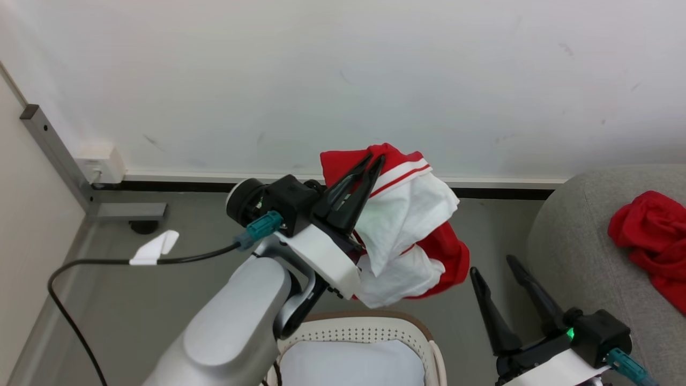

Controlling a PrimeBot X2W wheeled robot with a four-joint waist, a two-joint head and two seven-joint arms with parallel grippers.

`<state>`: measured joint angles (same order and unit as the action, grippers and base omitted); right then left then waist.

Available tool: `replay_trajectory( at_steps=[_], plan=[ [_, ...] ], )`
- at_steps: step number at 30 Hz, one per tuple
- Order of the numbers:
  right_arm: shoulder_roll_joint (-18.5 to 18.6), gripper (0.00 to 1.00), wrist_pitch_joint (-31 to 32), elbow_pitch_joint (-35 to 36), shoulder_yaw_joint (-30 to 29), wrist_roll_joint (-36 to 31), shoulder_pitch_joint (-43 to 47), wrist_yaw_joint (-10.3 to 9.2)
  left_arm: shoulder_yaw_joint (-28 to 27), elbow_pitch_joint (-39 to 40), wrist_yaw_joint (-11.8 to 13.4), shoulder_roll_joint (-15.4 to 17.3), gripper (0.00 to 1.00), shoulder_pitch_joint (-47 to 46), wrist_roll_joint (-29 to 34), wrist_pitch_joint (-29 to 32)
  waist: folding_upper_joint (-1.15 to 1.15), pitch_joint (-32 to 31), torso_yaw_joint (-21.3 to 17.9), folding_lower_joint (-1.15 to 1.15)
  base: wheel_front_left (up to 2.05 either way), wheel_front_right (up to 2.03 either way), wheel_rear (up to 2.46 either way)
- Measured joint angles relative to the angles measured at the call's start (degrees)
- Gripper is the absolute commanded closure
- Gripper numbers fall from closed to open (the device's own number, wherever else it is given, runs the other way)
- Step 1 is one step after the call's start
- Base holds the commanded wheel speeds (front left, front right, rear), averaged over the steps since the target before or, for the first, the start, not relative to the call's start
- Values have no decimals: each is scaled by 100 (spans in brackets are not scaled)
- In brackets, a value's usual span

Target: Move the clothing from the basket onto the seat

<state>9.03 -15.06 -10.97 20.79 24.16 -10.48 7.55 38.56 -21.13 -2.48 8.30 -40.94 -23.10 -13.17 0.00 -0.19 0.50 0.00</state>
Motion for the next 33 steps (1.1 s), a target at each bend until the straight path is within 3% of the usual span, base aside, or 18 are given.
replay_trajectory(
  at_steps=[10, 19, 33],
  plan=[
    [176, 0, -3, -665, 480, -2, -347, 0, 182, 268, 10, -22, 100, 181, -18, 83, 0, -8, 241, 0, 0, 0, 0],
    [229, 0, -9, -1624, 1279, 272, -917, 0, 557, 479, -47, -177, 100, 385, -20, 152, 0, -67, 670, 0, 0, 0, 0],
    [152, 0, -8, -2527, 1195, 52, -1322, 0, 1067, 838, -103, -264, 100, 762, -65, 308, 0, -188, 1283, 0, 0, 0, 0]
  ],
)
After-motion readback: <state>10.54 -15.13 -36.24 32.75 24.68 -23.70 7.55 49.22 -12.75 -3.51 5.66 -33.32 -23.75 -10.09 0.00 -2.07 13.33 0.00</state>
